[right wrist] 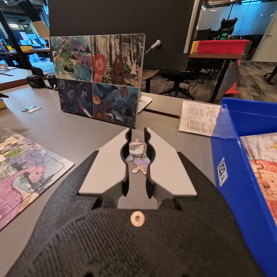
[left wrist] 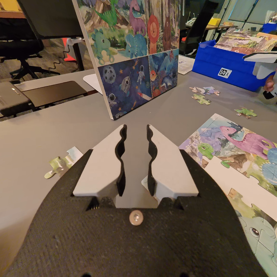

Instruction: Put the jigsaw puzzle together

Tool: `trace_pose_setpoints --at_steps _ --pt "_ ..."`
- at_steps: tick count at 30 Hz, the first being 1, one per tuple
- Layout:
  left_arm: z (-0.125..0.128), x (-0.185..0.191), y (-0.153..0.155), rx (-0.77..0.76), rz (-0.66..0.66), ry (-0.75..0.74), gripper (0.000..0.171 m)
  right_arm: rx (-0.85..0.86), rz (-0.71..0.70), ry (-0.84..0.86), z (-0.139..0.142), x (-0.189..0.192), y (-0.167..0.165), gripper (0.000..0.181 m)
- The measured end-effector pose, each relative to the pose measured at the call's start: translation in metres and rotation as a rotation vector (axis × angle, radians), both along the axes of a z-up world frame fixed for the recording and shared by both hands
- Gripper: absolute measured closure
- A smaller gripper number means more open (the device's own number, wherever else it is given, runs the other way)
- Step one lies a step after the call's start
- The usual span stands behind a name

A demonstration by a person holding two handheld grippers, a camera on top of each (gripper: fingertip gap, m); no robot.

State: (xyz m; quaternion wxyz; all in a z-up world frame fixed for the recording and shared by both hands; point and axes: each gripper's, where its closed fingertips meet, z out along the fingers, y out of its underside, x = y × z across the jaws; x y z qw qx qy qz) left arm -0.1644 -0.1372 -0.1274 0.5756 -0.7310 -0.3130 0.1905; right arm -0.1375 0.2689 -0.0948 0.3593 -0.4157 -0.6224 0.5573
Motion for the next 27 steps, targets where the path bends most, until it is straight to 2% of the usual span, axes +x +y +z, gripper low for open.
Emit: trace_pose_setpoints --at_steps 3,5,9,10,14,18,27 --pt "0.003 -0.003 -0.005 -0.002 0.038 0.022 0.143 0.014 0.002 0.007 0.002 0.001 -0.002 0.167" --pt "0.01 -0.011 -0.019 -0.001 0.123 0.065 0.134 0.02 0.002 0.006 0.001 0.001 -0.003 0.167" --pt "0.028 -0.022 -0.054 0.077 0.291 0.126 0.131 -0.001 0.015 -0.005 -0.001 0.0 -0.005 0.166" --pt "0.032 -0.024 -0.064 0.108 0.331 0.123 0.134 -0.008 0.019 -0.005 -0.001 0.0 -0.005 0.166" --pt "0.039 -0.033 -0.102 0.175 0.483 0.101 0.168 -0.026 0.037 -0.006 0.0 0.001 -0.009 0.166" --pt "0.036 -0.036 -0.113 0.182 0.516 0.077 0.171 -0.019 0.05 -0.009 0.0 0.001 -0.015 0.165" --pt "0.027 -0.037 -0.101 0.116 0.477 0.065 0.17 -0.044 0.075 -0.037 -0.007 0.0 -0.02 0.165"
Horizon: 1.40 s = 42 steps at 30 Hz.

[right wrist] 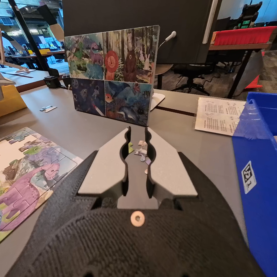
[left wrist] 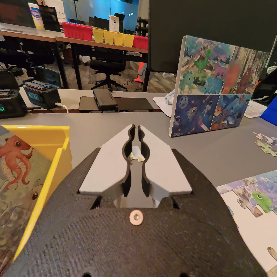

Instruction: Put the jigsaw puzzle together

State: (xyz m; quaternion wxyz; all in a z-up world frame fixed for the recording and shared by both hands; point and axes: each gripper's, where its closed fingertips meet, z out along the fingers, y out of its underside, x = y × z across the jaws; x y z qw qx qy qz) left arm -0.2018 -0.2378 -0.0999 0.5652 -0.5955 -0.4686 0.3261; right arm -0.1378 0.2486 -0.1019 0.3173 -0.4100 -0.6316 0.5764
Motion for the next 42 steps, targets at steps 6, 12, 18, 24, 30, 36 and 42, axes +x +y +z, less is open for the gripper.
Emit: trace_pose_setpoints --at_steps 6,12,18,24,30,36,42 --pt "-0.011 -0.001 0.011 -0.04 -0.041 -0.035 0.166 -0.005 -0.008 0.001 0.001 0.0 0.003 0.164" --pt "-0.016 -0.002 0.017 -0.051 -0.064 -0.052 0.164 -0.02 0.0 -0.006 0.0 0.0 0.002 0.163" --pt "-0.018 -0.002 0.019 -0.054 -0.072 -0.059 0.163 -0.018 0.011 -0.016 -0.003 -0.001 -0.001 0.162" --pt "-0.02 -0.002 0.019 -0.054 -0.076 -0.066 0.161 -0.012 0.014 -0.022 -0.004 -0.001 -0.003 0.162" --pt "-0.031 -0.003 0.024 -0.049 -0.105 -0.129 0.151 -0.02 0.014 -0.017 -0.002 0.0 -0.002 0.162" --pt "-0.054 -0.008 0.016 -0.023 -0.105 -0.265 0.138 -0.008 0.011 -0.005 0.001 0.001 -0.002 0.162" --pt "-0.072 -0.025 0.011 -0.062 -0.1 -0.364 0.095 -0.01 0.012 0.013 0.008 0.003 -0.003 0.161"
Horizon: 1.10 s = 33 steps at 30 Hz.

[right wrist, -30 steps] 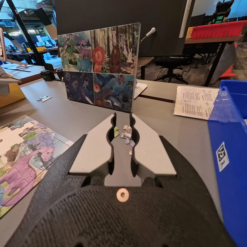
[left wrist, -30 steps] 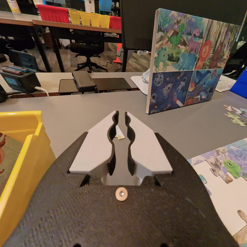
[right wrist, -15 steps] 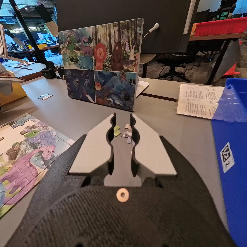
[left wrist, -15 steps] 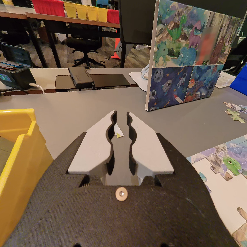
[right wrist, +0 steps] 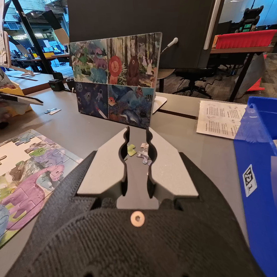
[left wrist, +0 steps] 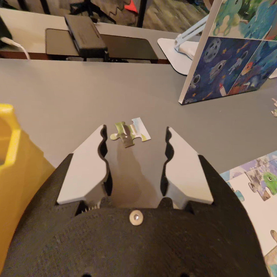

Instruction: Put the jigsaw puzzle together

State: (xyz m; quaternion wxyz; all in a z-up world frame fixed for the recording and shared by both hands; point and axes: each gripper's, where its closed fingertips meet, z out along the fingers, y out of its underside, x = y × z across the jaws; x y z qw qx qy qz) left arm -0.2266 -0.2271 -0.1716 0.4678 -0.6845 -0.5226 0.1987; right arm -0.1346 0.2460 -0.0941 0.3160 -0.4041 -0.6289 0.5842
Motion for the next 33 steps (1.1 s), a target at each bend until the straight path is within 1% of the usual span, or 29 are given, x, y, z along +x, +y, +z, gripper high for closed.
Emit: trace_pose_setpoints --at_steps 1,3,6,11,12,13,14,15,16,17,19,23,25,30,33 --pt "-0.002 -0.003 0.002 0.003 -0.014 -0.017 0.087 0.003 -0.002 0.002 0.0 0.0 0.0 0.161" --pt "-0.013 -0.007 0.003 -0.042 -0.025 -0.077 0.073 0.007 -0.005 0.004 0.001 0.0 0.0 0.161" --pt "-0.033 -0.006 0.006 -0.123 -0.056 -0.186 0.071 0.003 0.0 -0.001 -0.001 0.0 -0.001 0.161" --pt "-0.039 0.006 0.012 -0.234 -0.125 -0.183 0.073 0.008 0.018 -0.01 -0.003 0.0 -0.007 0.161" --pt "-0.039 0.013 0.014 -0.249 -0.157 -0.192 0.08 0.013 0.02 -0.013 -0.005 0.0 -0.008 0.161" --pt "-0.038 0.02 0.018 -0.246 -0.197 -0.206 0.094 0.019 0.021 -0.016 -0.006 0.0 -0.008 0.161" --pt "-0.036 0.031 0.026 -0.215 -0.262 -0.225 0.114 0.023 0.023 -0.02 -0.007 -0.001 -0.009 0.161" --pt "-0.034 0.043 0.037 -0.155 -0.345 -0.258 0.137 0.025 0.025 -0.024 -0.009 -0.001 -0.01 0.161" --pt "-0.032 0.054 0.046 -0.088 -0.411 -0.292 0.149 0.026 0.027 -0.028 -0.01 -0.001 -0.01 0.161" --pt "-0.031 0.06 0.051 -0.033 -0.445 -0.311 0.147 0.026 0.03 -0.032 -0.011 -0.001 -0.011 0.161" --pt "-0.029 0.059 0.051 0.001 -0.445 -0.298 0.141 0.023 0.036 -0.038 -0.012 -0.002 -0.013 0.161" --pt "-0.027 0.039 0.037 -0.103 -0.34 -0.175 0.133 0.027 0.048 -0.046 -0.014 -0.001 -0.017 0.161" --pt "-0.027 0.036 0.04 -0.139 -0.332 -0.132 0.131 0.031 0.055 -0.05 -0.015 -0.001 -0.019 0.161" --pt "-0.038 0.03 0.039 -0.355 -0.294 -0.088 0.13 0.041 0.075 -0.058 -0.018 0.0 -0.026 0.161" --pt "-0.037 0.029 0.041 -0.387 -0.293 -0.06 0.131 0.05 0.083 -0.06 -0.019 0.0 -0.029 0.161"
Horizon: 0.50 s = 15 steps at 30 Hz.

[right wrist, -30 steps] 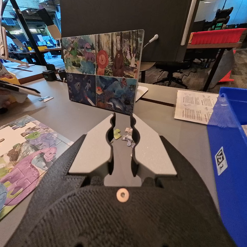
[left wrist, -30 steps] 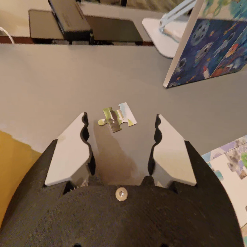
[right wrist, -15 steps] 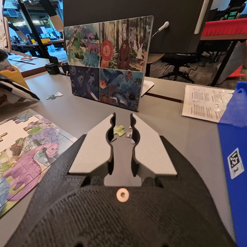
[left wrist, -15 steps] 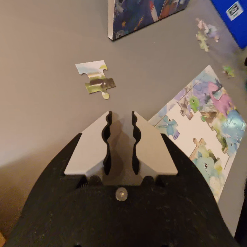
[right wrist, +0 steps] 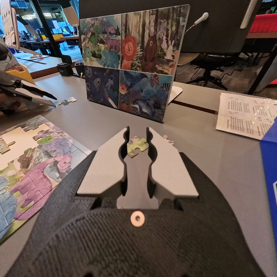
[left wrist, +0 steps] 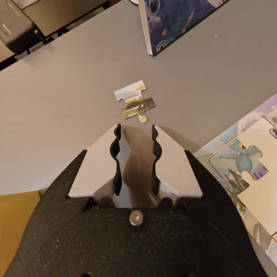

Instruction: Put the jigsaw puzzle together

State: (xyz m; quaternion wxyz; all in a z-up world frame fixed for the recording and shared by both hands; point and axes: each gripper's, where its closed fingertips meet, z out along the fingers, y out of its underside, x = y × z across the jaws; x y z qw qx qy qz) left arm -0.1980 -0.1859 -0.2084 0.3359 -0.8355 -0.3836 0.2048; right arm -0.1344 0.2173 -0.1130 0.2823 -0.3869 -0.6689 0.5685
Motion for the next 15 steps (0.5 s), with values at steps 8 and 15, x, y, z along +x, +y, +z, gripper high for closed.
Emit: trace_pose_setpoints --at_steps 8,15 --pt "-0.0007 -0.0001 -0.0003 0.017 0.003 -0.019 0.131 0.003 0.004 -0.006 -0.0016 0.0 -0.0019 0.16" --pt "-0.0016 0.0001 -0.0003 0.018 0.002 -0.028 0.131 0.002 0.007 -0.013 -0.0034 -0.0001 -0.0035 0.16"
